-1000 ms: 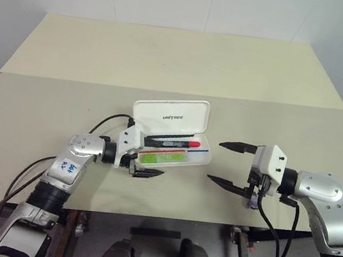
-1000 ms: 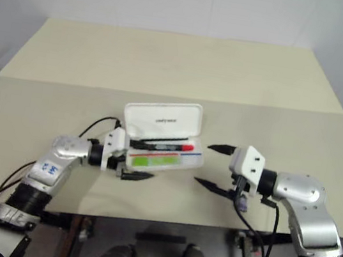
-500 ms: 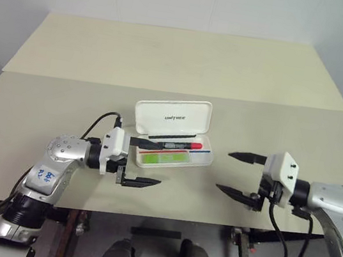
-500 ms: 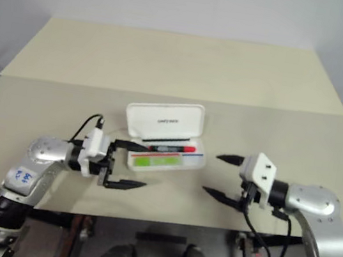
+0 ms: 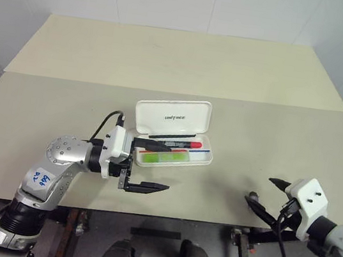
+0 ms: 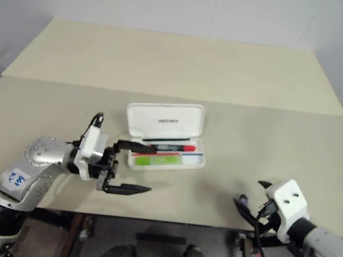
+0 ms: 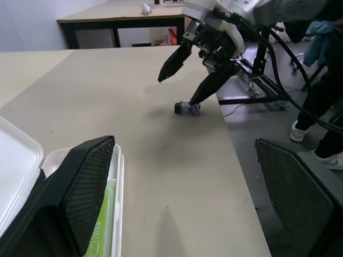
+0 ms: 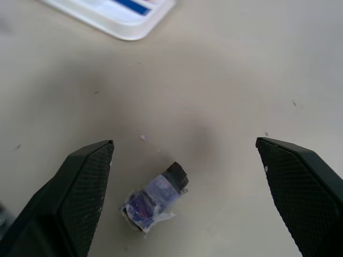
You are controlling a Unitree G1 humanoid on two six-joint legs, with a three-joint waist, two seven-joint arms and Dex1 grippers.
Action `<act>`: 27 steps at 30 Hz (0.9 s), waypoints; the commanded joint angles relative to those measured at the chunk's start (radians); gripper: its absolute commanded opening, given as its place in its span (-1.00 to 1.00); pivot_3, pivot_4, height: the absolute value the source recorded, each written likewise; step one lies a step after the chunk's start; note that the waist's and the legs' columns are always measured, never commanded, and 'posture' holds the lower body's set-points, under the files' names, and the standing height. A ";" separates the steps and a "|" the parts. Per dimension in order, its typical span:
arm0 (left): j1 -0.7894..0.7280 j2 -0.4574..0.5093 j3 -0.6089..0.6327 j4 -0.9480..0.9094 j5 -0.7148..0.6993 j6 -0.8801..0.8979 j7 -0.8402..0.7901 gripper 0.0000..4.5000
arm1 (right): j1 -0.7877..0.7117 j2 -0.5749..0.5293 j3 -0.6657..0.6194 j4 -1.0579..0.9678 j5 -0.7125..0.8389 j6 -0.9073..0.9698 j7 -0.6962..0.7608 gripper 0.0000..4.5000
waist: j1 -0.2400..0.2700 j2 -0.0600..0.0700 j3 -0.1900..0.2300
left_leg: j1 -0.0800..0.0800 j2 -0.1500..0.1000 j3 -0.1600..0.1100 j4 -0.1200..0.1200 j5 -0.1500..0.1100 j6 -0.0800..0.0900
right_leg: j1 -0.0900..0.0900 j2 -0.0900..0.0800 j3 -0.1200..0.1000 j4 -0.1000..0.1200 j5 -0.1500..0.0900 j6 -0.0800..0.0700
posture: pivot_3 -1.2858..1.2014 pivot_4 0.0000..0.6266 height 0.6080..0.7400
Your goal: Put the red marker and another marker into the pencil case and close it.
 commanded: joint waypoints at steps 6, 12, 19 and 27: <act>-0.053 0.018 0.011 0.008 -0.010 0.003 -0.015 0.99 | 0.041 0.177 0.085 -0.058 -0.069 0.055 -0.226 1.00 | -0.008 0.000 0.000 | 0.000 0.000 0.001 0.000 0.000 0.000 | 0.000 0.000 0.001 -0.001 0.000 -0.002 | 0.03 -0.52 1.00; -0.062 0.035 0.023 0.008 -0.014 0.012 -0.016 0.99 | 0.046 0.260 0.114 -0.030 -0.096 0.054 -0.313 1.00 | -0.017 -0.003 -0.002 | 0.001 0.000 0.001 0.000 0.000 0.000 | 0.000 0.001 0.001 -0.001 0.000 -0.004 | 0.03 -0.52 1.00; -0.057 0.052 0.028 0.010 -0.011 0.007 -0.013 1.00 | 0.023 0.275 0.153 -0.020 -0.093 0.040 -0.311 -0.03 | -0.016 -0.005 -0.003 | 0.004 0.000 0.001 0.001 0.002 0.003 | 0.006 0.001 0.002 -0.004 -0.004 -0.016 | 0.03 -0.52 1.00; -0.028 0.049 0.030 -0.001 -0.003 -0.001 0.006 1.00 | -0.045 0.239 0.162 0.009 -0.092 0.057 -0.293 -0.82 | -0.018 -0.005 -0.003 | 0.004 0.000 0.000 0.000 0.002 0.003 | 0.011 0.001 0.001 -0.005 -0.004 -0.017 | 0.03 -0.52 1.00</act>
